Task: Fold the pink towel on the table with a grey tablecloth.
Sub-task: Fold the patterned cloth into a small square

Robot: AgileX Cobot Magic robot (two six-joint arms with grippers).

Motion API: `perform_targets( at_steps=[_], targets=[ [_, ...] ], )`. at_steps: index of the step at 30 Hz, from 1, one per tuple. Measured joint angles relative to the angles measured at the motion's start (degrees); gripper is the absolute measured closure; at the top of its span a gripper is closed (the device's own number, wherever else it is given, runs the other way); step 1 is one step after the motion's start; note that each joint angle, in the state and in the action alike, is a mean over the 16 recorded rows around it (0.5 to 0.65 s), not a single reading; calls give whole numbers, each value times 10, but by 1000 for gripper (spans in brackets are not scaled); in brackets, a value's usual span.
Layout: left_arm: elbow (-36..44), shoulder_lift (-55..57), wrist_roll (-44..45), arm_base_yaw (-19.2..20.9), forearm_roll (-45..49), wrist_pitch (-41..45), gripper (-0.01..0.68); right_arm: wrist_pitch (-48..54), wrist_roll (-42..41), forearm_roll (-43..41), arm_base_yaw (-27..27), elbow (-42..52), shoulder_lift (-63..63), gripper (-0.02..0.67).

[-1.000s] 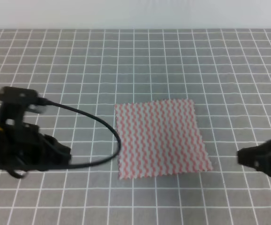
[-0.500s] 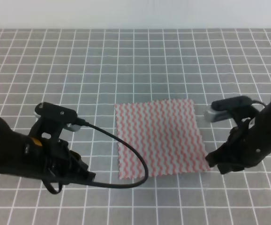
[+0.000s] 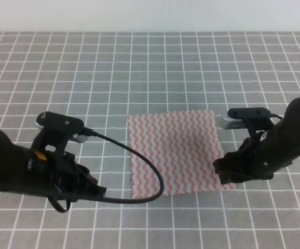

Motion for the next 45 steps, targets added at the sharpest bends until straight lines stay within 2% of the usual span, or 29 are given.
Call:
perform_targets(
  at_steps=[12, 18, 34, 39, 45],
  targets=[
    [0, -1, -1, 0, 3, -4, 673, -18, 1, 3, 0, 0, 16, 345],
    [0, -2, 0, 0, 11, -5, 673, -20, 1, 3, 0, -1, 24, 374],
    [0, 1, 26, 0, 31, -7, 668, 20, -2, 11, -2, -43, 29, 631],
    [0, 0, 69, 0, 24, -5, 615, 42, -3, 11, -1, -73, 30, 659],
    [0, 0, 168, -2, -17, -2, 498, 55, -4, 4, -1, -110, 30, 664]
  ],
)
